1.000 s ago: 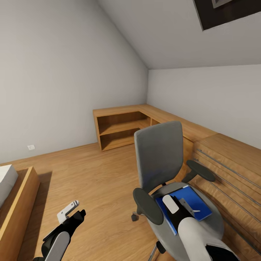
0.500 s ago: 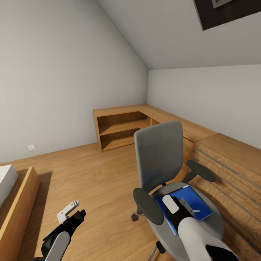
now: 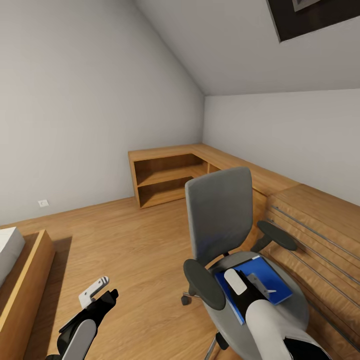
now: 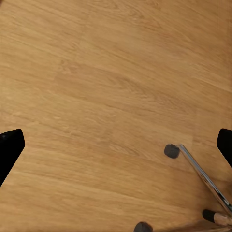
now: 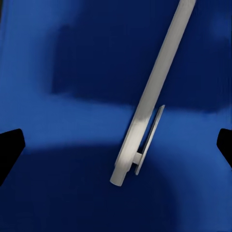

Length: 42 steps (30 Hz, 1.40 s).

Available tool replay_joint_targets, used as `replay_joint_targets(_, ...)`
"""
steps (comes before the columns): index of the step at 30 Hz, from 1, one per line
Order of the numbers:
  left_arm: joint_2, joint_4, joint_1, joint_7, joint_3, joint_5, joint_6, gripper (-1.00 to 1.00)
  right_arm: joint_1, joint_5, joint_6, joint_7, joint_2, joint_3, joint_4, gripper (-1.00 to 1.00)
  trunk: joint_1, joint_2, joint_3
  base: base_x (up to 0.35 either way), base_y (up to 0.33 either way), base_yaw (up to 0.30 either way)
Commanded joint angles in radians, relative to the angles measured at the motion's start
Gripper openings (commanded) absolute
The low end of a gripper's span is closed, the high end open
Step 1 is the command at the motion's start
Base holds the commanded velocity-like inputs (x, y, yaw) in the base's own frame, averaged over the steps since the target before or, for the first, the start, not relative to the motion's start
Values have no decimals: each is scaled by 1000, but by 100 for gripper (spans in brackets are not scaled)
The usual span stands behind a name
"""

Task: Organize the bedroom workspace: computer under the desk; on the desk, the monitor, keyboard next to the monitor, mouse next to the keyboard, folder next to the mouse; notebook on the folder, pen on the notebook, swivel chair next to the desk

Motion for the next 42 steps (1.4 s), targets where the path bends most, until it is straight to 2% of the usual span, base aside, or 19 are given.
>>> replay_joint_targets(1,1,-1,-1,8,-2,6,2,100,0,-10,-23,-1,0,0,0,100,0,-1,-1,0,0,0)
replay_joint_targets(12,1,-1,-1,8,-2,6,2,100,0,12,-45,-2,-1,1,2,100,0,-1,-1,0,0,0)
replay_joint_targets(22,1,-1,-1,8,-2,6,2,100,0,15,-50,-5,-3,0,3,100,0,-1,-1,0,0,0)
replay_joint_targets(42,1,-1,-1,7,-3,6,3,100,0,14,-61,-58,-3,-2,0,100,0,-1,-1,0,0,0)
